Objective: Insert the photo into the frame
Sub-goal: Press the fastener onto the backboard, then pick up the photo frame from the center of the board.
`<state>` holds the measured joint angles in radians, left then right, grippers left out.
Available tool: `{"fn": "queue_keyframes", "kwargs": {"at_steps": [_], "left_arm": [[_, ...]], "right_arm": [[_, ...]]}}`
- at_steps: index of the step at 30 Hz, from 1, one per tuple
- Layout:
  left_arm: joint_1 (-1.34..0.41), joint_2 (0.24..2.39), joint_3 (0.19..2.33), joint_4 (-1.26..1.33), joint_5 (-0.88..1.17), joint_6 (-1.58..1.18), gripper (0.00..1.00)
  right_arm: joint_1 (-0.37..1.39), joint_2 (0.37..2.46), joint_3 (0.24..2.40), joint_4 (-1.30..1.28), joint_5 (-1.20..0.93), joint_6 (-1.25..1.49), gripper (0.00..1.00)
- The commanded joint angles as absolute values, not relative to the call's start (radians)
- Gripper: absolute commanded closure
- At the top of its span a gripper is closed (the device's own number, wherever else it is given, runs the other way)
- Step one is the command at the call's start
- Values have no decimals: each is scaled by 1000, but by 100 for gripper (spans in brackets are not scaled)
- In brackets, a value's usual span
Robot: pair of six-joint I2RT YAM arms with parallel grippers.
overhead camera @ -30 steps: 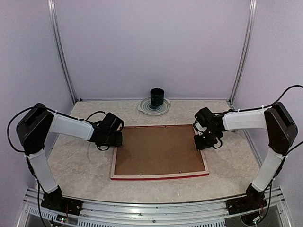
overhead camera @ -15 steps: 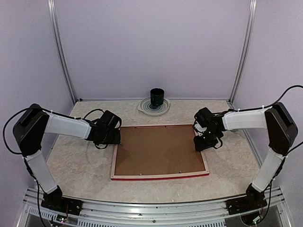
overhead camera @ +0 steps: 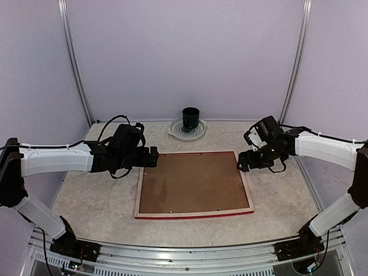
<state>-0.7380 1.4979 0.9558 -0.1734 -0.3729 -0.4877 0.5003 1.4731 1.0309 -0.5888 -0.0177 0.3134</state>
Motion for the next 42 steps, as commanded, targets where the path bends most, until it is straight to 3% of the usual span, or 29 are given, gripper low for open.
{"fn": "queue_keyframes", "kwargs": {"at_steps": [1,9,18,26,33,42], "left_arm": [[-847,1463,974,-174,-362,-341,1],[-1063,1483,986,-95,-153,-29,1],[-1222,1749,1124,-190,-98,202,1],[-1227,1834,1143,-127,51,295,11],[-1224,1908,1201,-186,41,372,21],[-1204,1955,1214,-209,76,395,43]], "right_arm": [[446,1397,955,-524,-91,348,10],[368,1270,815,-363,-216,382,9],[354,1187,703,-264,-276,386,9],[350,1129,659,-251,-282,376,10],[332,1134,664,-257,-306,381,12],[303,1064,643,-223,-290,403,13]]}}
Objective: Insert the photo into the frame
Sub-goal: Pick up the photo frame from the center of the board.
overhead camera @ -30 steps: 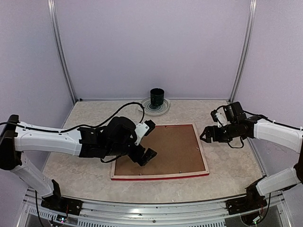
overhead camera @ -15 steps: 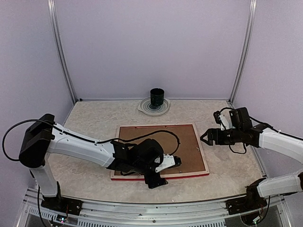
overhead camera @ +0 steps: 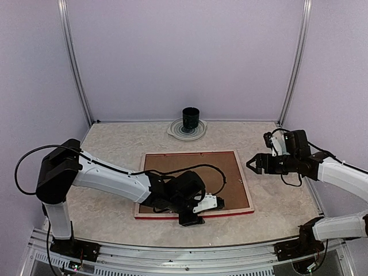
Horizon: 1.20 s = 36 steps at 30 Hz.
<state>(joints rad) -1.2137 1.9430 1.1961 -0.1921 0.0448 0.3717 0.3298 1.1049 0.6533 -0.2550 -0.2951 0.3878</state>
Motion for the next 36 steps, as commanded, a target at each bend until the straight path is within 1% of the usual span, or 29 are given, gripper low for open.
{"fn": "queue_keyframes", "kwargs": {"at_steps": [1,7,10,14,16,19,22,25,27,29,30,36], "left_arm": [[-1204,1958,1216,-210,74,396,45],[-1197,1986,1227,-221,74,392,61],[-1195,1996,1230,-225,72,388,63],[-1197,2004,1236,-235,53,382,64],[-1196,2006,1240,-240,43,379,69],[-1197,2011,1252,-251,32,372,74],[-1197,2018,1263,-267,27,365,81],[-1197,2019,1269,-280,21,355,84],[-1197,2019,1269,-286,15,350,89],[-1197,2020,1270,-292,8,343,98],[-1197,2023,1273,-296,6,339,100],[-1203,1988,1290,-322,-56,315,100]], "right_arm": [[296,1061,644,-224,-290,404,13],[272,1052,641,-218,-299,413,14],[269,1052,640,-218,-299,414,14],[262,1051,640,-218,-300,411,14],[259,1049,640,-220,-298,407,15],[258,1044,641,-221,-300,398,15],[258,1031,643,-227,-303,388,15],[258,1017,643,-231,-307,380,15],[258,1012,644,-239,-310,379,15],[258,1009,643,-241,-316,382,14],[259,1009,641,-242,-319,382,14],[258,1009,613,-232,-364,412,15]]}}
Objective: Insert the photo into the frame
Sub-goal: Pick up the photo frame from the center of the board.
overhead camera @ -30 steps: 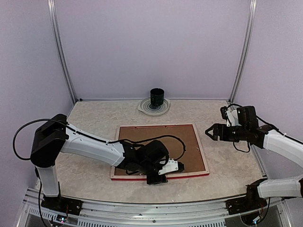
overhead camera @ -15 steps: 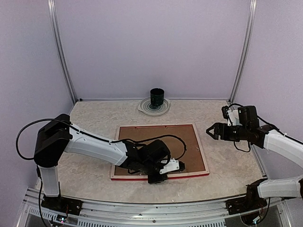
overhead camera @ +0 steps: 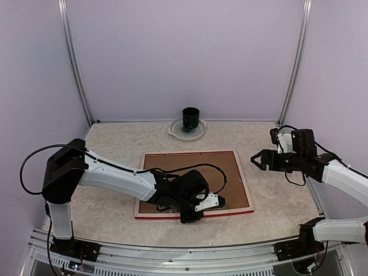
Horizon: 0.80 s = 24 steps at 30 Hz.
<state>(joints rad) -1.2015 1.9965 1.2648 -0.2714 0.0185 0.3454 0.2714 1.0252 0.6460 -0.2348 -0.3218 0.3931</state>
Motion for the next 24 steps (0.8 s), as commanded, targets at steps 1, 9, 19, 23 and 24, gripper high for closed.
{"fn": "queue_keyframes", "kwargs": {"at_steps": [1,9,19,23,24], "left_arm": [[-1205,1978,1294,-326,-66,314,100],[-1231,1861,1320,-346,-131,321,100],[-1253,1826,1358,-378,-166,330,100],[-1258,1803,1367,-385,-168,335,100],[-1259,1798,1368,-385,-167,336,100]], "right_arm": [[258,1009,608,-232,-372,418,15],[258,1016,573,-223,-474,517,15],[258,1004,449,-140,-619,703,18],[258,981,397,-117,-645,770,19],[258,975,387,-114,-648,786,19]]}}
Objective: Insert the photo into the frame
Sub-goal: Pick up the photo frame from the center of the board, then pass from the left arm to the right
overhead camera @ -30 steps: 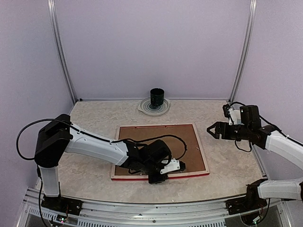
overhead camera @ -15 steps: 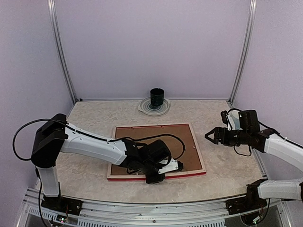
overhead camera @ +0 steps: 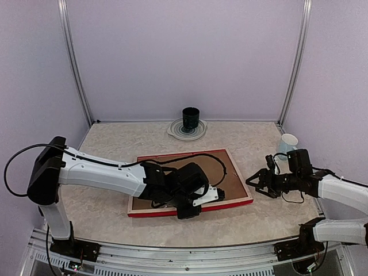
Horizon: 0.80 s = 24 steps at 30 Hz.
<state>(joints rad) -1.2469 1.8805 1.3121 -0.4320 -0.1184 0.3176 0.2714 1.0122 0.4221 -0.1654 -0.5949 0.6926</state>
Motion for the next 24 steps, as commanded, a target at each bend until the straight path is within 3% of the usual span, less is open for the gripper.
{"fn": "queue_keyframes", "kwargs": {"at_steps": [1,16,24], "left_arm": [[-1261,1792,1367,-385,-167,337,100],[-1268,1766,1365,-380,-170,340,100],[-1269,1763,1363,-377,-174,341,100]], "right_arm": [[258,970,375,-112,-651,797,18],[258,1020,191,303,-872,1108,30],[258,1062,115,535,-903,1231,48]]}}
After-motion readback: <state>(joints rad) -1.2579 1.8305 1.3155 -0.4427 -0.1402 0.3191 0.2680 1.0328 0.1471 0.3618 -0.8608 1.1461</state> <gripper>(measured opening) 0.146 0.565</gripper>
